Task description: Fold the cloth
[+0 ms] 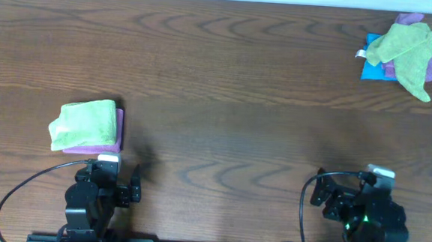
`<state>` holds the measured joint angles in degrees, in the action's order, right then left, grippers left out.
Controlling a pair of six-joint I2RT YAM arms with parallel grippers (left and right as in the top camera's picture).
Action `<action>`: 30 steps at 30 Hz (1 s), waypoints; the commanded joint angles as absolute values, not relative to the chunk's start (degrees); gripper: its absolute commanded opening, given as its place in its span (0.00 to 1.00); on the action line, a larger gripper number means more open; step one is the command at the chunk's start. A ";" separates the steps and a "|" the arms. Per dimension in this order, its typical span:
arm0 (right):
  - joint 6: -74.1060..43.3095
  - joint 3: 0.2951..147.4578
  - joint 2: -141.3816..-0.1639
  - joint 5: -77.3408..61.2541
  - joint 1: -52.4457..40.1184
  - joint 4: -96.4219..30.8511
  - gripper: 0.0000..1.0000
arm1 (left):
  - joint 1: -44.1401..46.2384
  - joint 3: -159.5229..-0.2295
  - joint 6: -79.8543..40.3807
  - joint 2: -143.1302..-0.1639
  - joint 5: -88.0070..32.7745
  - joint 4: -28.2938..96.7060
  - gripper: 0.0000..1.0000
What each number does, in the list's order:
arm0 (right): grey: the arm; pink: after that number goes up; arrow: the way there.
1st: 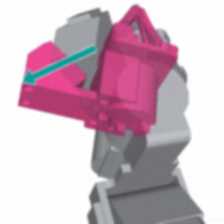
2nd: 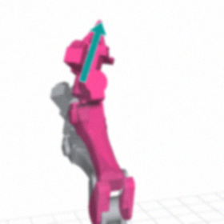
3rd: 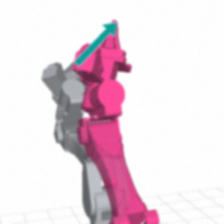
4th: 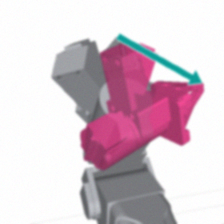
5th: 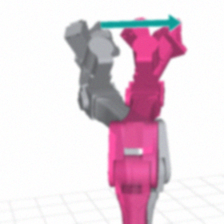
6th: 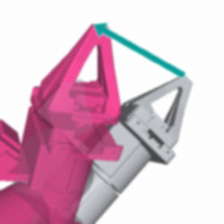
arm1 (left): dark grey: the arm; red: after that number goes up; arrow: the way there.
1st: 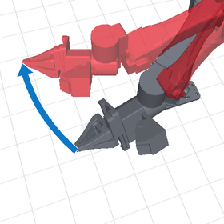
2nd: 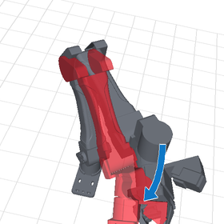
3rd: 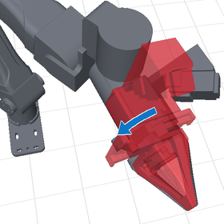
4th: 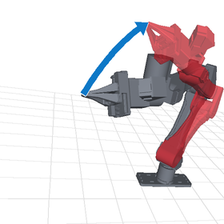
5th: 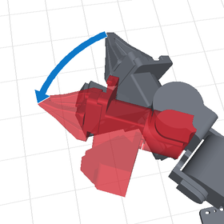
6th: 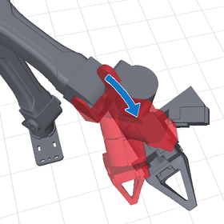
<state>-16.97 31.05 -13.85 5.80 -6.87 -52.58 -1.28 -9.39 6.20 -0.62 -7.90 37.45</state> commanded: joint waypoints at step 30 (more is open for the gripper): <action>3.51 11.00 -0.27 -1.69 0.69 -48.84 0.99 | -0.97 -9.17 5.98 -0.21 -7.25 38.13 0.95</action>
